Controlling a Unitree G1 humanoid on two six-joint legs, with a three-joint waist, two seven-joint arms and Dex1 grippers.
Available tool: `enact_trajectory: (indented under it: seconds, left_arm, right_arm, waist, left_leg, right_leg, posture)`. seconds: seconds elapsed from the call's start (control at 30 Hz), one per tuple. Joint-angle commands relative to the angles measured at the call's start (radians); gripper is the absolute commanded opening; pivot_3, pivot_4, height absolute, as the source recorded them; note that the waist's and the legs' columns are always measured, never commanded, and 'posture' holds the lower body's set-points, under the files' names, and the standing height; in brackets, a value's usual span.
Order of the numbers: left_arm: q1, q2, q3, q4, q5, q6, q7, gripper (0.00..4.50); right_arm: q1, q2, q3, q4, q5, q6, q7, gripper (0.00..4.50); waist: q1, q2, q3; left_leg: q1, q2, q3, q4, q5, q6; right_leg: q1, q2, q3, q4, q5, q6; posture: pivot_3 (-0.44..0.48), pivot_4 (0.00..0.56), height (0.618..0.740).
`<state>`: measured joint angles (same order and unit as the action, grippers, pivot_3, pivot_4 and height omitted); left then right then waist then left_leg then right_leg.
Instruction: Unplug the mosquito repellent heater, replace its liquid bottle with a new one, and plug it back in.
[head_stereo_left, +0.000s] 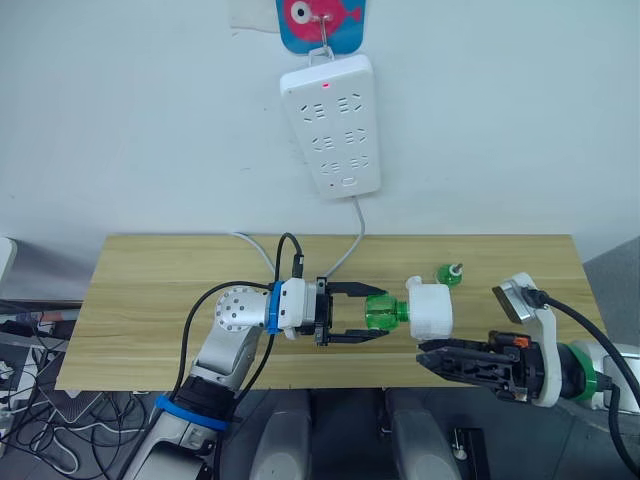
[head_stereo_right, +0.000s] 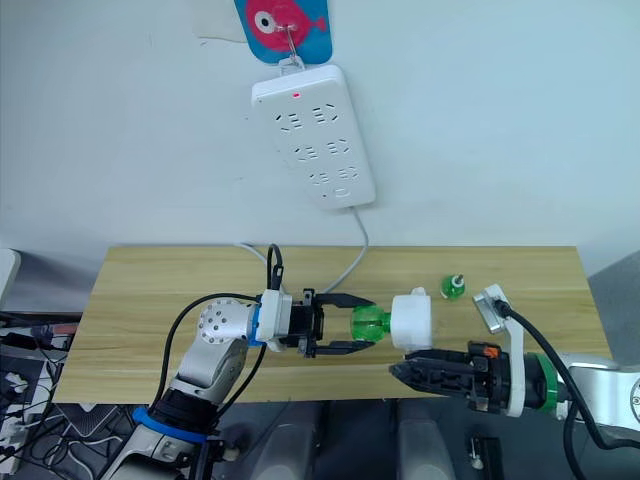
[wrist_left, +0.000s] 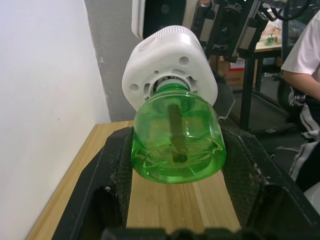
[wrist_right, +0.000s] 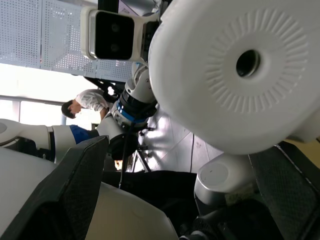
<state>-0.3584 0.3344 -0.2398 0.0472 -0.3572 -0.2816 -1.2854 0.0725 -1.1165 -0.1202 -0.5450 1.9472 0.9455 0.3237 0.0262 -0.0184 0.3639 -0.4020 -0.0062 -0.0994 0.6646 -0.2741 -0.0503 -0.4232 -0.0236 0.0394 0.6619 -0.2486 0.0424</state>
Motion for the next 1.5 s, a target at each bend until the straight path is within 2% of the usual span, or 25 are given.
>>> enact_trajectory:
  seconds: [0.03, 0.3, 0.43, 0.57, 0.67, 0.7, 0.9, 0.97, 1.0, 1.03, 1.5]
  left_arm:
    - [0.002, -0.006, -0.001, -0.032, -0.023, 0.000, 0.003, 2.23]
    - [0.002, -0.004, 0.004, -0.033, -0.021, 0.002, 0.008, 2.23]
    - [0.000, -0.003, 0.006, -0.029, -0.020, 0.000, 0.008, 2.23]
    - [-0.001, -0.004, 0.008, -0.025, -0.020, -0.002, 0.006, 2.23]
    - [0.002, -0.001, 0.008, -0.027, -0.022, -0.002, 0.003, 2.23]
    - [0.002, 0.000, 0.009, -0.027, -0.022, -0.002, 0.002, 2.23]
    - [-0.001, 0.004, 0.011, -0.026, -0.026, 0.001, -0.005, 2.23]
    - [-0.004, 0.005, 0.012, -0.026, -0.026, 0.003, -0.005, 2.23]
    - [-0.003, 0.005, 0.012, -0.027, -0.027, 0.004, -0.006, 2.23]
    - [-0.003, 0.006, 0.012, -0.028, -0.027, 0.004, -0.007, 2.23]
    - [-0.010, -0.003, 0.005, -0.036, -0.029, 0.013, -0.006, 2.23]
  right_arm:
    - [-0.003, -0.041, -0.017, -0.019, 0.025, 0.012, 0.044, 4.47]
    - [0.076, -0.162, -0.083, -0.047, 0.025, 0.047, 0.160, 4.47]
    - [0.159, -0.235, -0.219, -0.033, 0.025, 0.116, 0.236, 4.47]
    - [0.218, -0.253, -0.353, 0.046, 0.025, 0.183, 0.208, 4.47]
    - [0.203, -0.242, -0.399, 0.141, -0.004, 0.194, 0.172, 3.94]
    - [0.188, -0.237, -0.406, 0.163, -0.022, 0.194, 0.168, 3.64]
    - [0.063, -0.213, -0.339, 0.227, 0.015, 0.152, 0.083, 1.48]
    - [0.028, -0.201, -0.311, 0.227, 0.025, 0.150, 0.066, 0.89]
    - [0.015, -0.196, -0.302, 0.225, 0.025, 0.152, 0.061, 0.42]
    - [0.002, -0.187, -0.288, 0.224, 0.025, 0.150, 0.051, 0.17]
    - [-0.152, -0.065, -0.130, 0.167, 0.025, 0.138, 0.012, 0.07]
  waist:
    - [0.000, 0.000, 0.000]
    - [0.002, 0.000, 0.000]
    - [0.003, 0.000, 0.000]
    - [0.004, 0.000, 0.000]
    - [0.004, 0.000, 0.000]
    - [0.004, 0.000, 0.000]
    - [0.001, 0.000, 0.000]
    - [0.001, -0.001, 0.000]
    - [0.001, -0.001, 0.000]
    - [0.001, -0.001, 0.000]
    - [0.001, -0.001, 0.000]
  left_leg:
    - [0.000, 0.000, 0.000, 0.000, 0.000, 0.000]
    - [0.000, 0.000, 0.000, 0.000, 0.000, 0.000]
    - [0.000, 0.000, 0.000, 0.000, 0.000, 0.000]
    - [0.000, 0.000, 0.000, 0.000, 0.000, 0.000]
    - [0.000, 0.000, 0.000, 0.000, 0.000, 0.000]
    - [0.000, 0.000, 0.001, 0.000, 0.000, 0.000]
    - [0.000, 0.000, 0.001, 0.000, 0.000, 0.000]
    - [0.000, 0.000, 0.001, 0.000, 0.000, 0.000]
    - [0.000, 0.000, 0.001, 0.000, 0.000, 0.000]
    - [0.000, 0.000, 0.001, 0.000, 0.000, 0.000]
    - [0.000, 0.000, 0.001, 0.000, 0.000, 0.000]
  right_leg:
    - [0.000, 0.000, 0.000, 0.000, 0.000, 0.000]
    - [0.000, 0.000, 0.000, 0.000, 0.000, 0.000]
    - [0.000, 0.000, 0.000, 0.000, 0.000, 0.000]
    - [0.001, 0.000, 0.000, 0.000, 0.000, 0.000]
    - [0.001, 0.000, 0.000, 0.000, 0.000, 0.000]
    - [0.001, 0.000, 0.000, 0.000, 0.000, 0.000]
    - [0.000, 0.000, 0.001, 0.000, 0.000, 0.000]
    - [0.000, 0.001, 0.000, 0.000, 0.000, 0.000]
    - [0.000, 0.000, 0.000, 0.000, 0.000, 0.000]
    - [0.000, 0.000, 0.000, 0.000, 0.000, 0.000]
    - [0.000, 0.000, 0.000, 0.000, 0.000, 0.000]
  posture:
    - [0.138, 0.328, 0.740]
    - [0.137, 0.332, 0.740]
    - [0.136, 0.337, 0.740]
    - [0.132, 0.343, 0.740]
    - [0.131, 0.343, 0.740]
    - [0.131, 0.344, 0.740]
    - [0.133, 0.349, 0.740]
    - [0.133, 0.349, 0.740]
    - [0.134, 0.349, 0.740]
    - [0.134, 0.349, 0.740]
    - [0.139, 0.355, 0.740]
